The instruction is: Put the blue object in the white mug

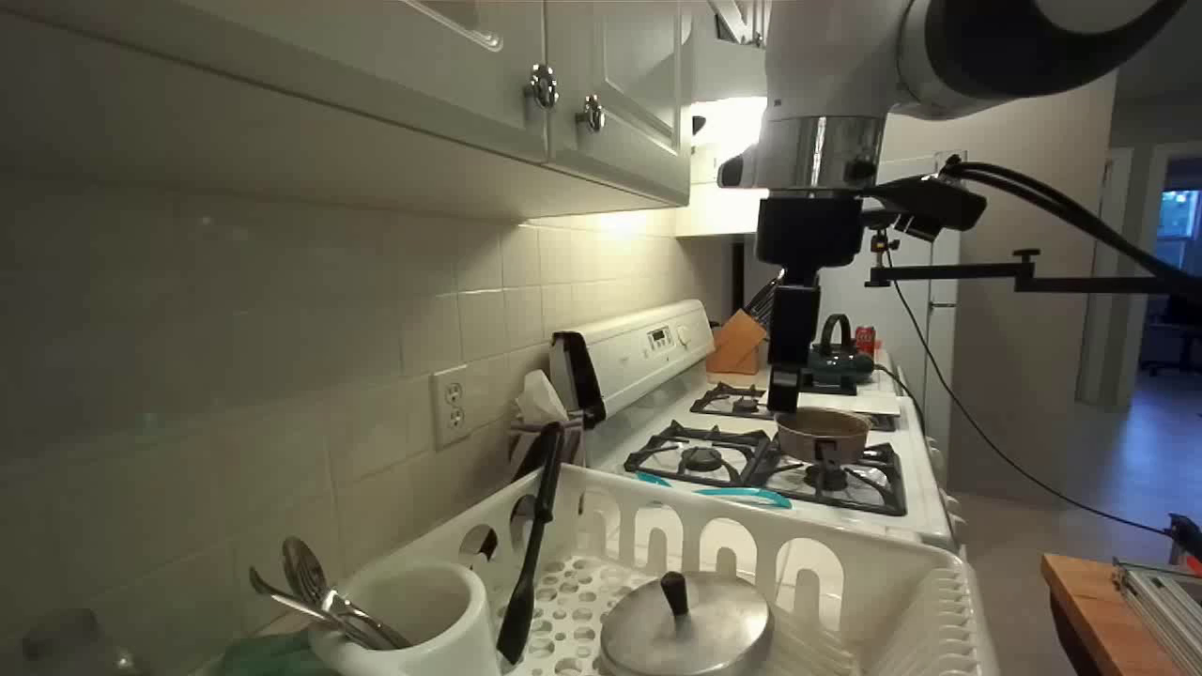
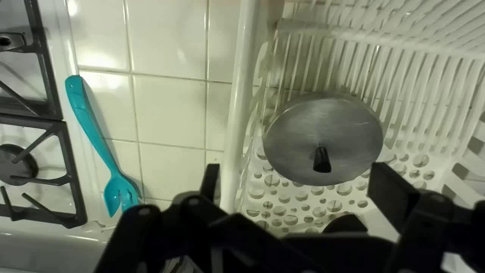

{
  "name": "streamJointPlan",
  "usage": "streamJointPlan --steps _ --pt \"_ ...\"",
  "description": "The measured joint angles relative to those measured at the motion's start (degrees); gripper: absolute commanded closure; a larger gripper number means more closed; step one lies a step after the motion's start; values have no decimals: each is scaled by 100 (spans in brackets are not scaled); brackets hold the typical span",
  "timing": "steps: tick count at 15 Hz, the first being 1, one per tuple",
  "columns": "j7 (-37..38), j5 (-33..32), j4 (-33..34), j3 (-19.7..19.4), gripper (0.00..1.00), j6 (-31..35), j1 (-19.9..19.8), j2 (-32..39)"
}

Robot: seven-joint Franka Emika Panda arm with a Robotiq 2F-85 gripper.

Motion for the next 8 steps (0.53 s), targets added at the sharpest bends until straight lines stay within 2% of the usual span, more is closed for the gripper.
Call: streamJointPlan --steps 7,8 --pt "21 -7 0 -4 0 -1 0 1" --pt "206 -65 2 -5 0 -1 -24 12"
